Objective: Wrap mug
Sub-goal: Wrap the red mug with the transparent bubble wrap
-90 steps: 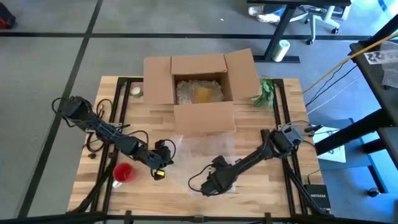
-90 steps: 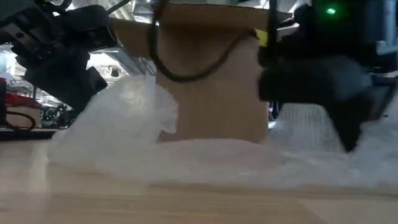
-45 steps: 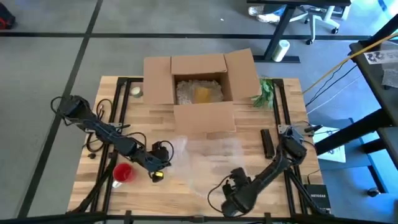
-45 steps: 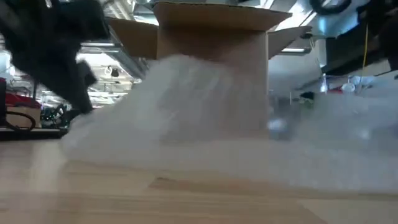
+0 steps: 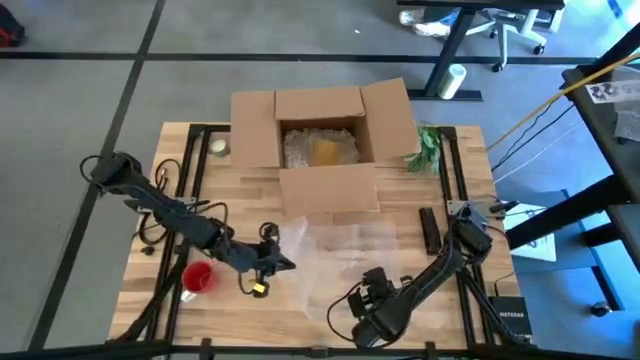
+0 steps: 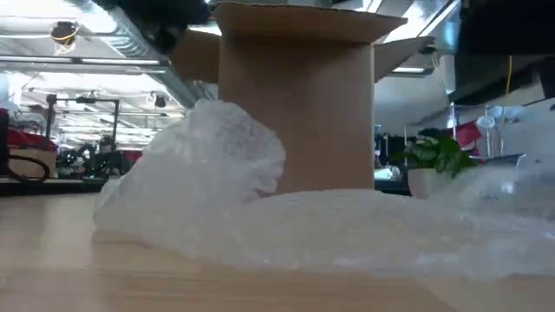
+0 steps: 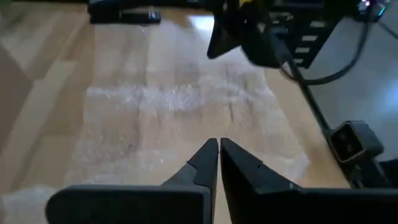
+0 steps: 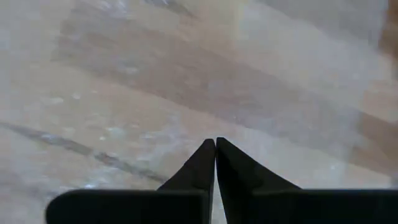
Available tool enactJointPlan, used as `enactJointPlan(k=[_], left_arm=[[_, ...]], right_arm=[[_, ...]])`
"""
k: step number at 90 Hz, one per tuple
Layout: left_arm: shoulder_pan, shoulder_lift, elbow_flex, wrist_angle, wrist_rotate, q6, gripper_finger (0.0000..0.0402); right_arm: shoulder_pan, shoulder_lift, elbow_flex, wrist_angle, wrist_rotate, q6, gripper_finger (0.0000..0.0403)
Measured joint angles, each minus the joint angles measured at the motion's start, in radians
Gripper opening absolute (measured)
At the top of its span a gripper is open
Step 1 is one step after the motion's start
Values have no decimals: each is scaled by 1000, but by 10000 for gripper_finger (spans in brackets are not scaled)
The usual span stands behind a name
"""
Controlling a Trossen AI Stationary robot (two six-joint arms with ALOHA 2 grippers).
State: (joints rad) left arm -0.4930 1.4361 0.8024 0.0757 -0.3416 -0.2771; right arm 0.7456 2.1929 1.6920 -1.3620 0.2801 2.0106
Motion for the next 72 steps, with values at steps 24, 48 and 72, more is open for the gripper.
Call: enactJointPlan(k=[24,48,72], left_arm=[[84,186,-1,154,110,23,0],[110,294,5,226,171,19,0],[132,307,6,59,180,-74,0]], right_arm=[[0,0,0,10,26,-3,0],[0,0,0,31,58,-7,0],[0,0,-17,59,79,-6,0]])
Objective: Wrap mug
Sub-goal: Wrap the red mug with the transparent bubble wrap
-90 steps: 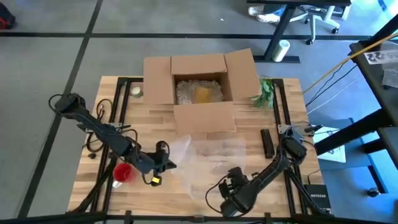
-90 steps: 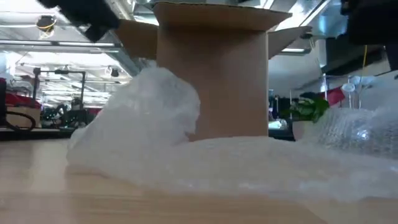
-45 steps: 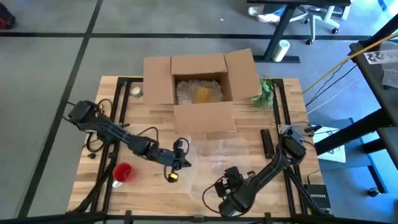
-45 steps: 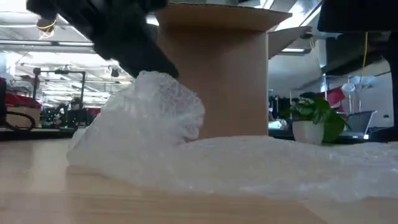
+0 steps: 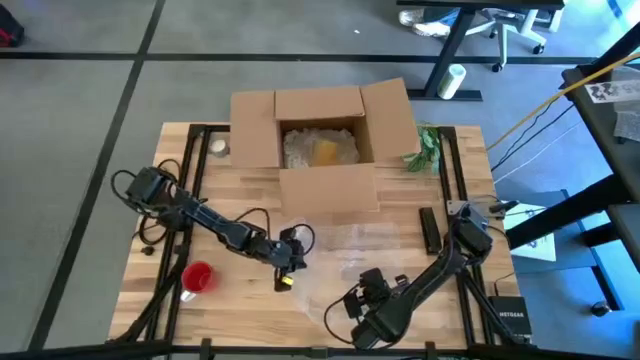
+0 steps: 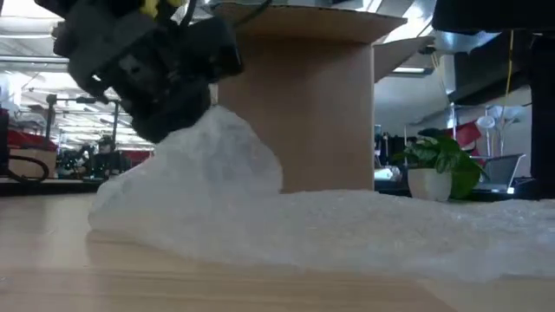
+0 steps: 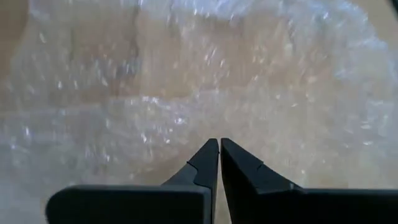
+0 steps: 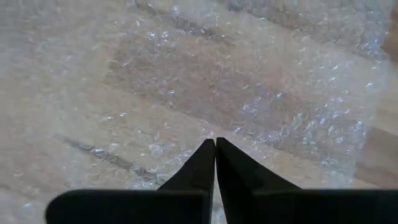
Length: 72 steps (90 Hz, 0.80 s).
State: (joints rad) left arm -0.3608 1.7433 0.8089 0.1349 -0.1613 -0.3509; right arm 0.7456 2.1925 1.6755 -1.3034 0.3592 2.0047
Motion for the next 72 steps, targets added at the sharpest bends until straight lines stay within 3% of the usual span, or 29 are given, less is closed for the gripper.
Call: enactJointPlan(k=[14,44,72], left_arm=[[-4,0,0,-137,1,-84,0],[-69,-35,1,-214,3,-128,0],[-113,-167,1,-613,38,-334,0]], right_arm=[[0,0,-70,105,-2,10,0],[2,-10,-189,263,-22,67,0],[1,-7,-189,242,-61,61,0]])
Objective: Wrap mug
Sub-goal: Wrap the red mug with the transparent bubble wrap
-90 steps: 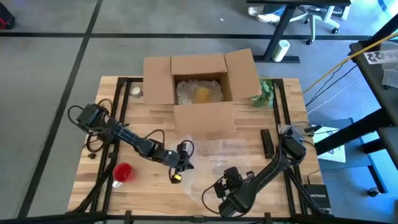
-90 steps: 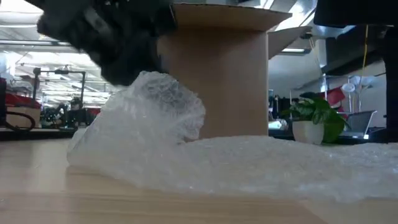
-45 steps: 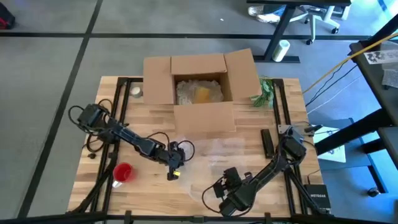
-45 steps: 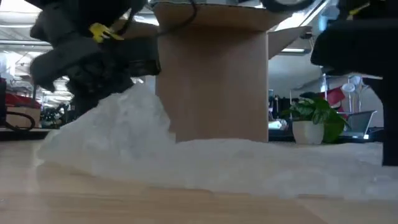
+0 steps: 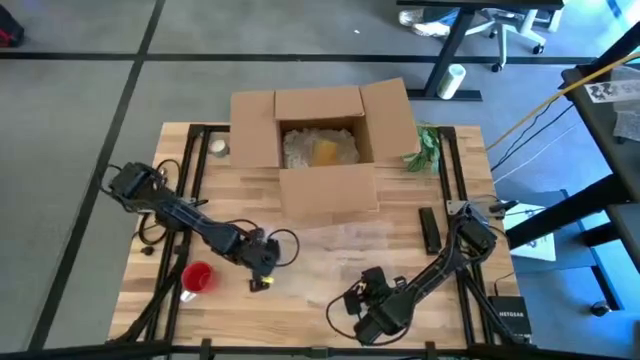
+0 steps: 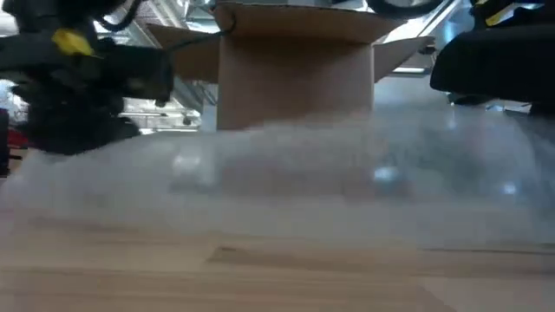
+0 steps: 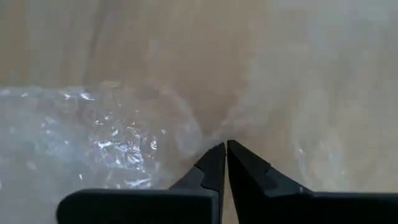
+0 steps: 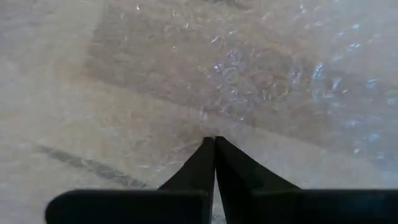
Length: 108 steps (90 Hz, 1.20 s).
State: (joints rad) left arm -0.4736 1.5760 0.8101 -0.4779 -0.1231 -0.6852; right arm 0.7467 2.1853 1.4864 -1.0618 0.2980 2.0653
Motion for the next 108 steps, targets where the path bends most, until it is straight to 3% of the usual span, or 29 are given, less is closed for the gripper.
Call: enactJointPlan(k=[10,29,44,69,87,108], left_arm=[[-41,-71,0,-99,18,-82,0],[-129,-252,43,-92,2,-126,0],[-131,-338,73,-80,-197,-28,0],[-64,-305,69,-50,-448,100,0],[-57,-299,69,-59,-438,136,0],[-58,-300,69,-62,-332,157,0]], right_arm=[[0,1,0,-3,-3,0,0],[0,2,-1,-18,-4,-1,0],[-1,2,-3,-22,-2,-1,0],[-2,5,-5,-105,-29,45,0],[-21,7,2,-164,-8,43,0],[-34,-31,57,-130,170,-68,0]])
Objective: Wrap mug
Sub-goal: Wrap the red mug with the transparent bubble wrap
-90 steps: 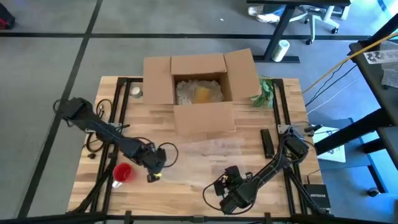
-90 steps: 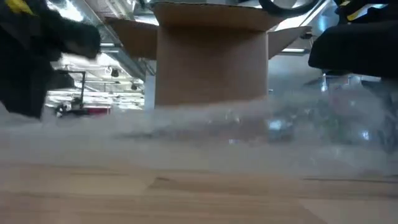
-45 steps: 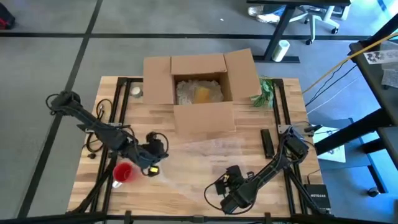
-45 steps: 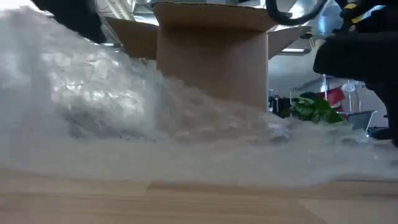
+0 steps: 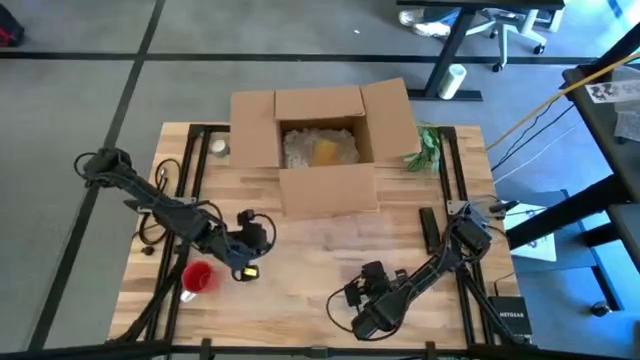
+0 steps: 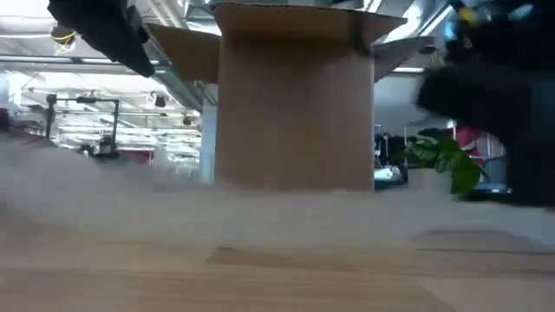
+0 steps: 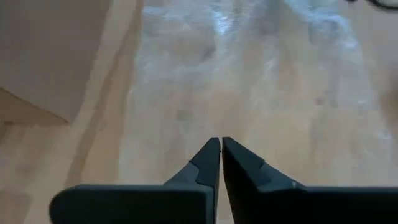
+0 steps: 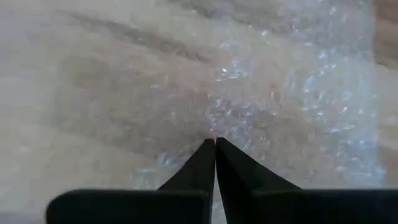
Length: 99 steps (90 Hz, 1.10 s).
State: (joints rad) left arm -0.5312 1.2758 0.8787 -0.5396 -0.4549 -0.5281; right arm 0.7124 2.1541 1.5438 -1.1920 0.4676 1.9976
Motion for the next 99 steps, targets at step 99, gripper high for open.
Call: enactJointPlan(k=[99], left_arm=[[-399,-217,0,-393,177,-396,0]], right_arm=[[-195,-96,152,718,-103,-1115,0]])
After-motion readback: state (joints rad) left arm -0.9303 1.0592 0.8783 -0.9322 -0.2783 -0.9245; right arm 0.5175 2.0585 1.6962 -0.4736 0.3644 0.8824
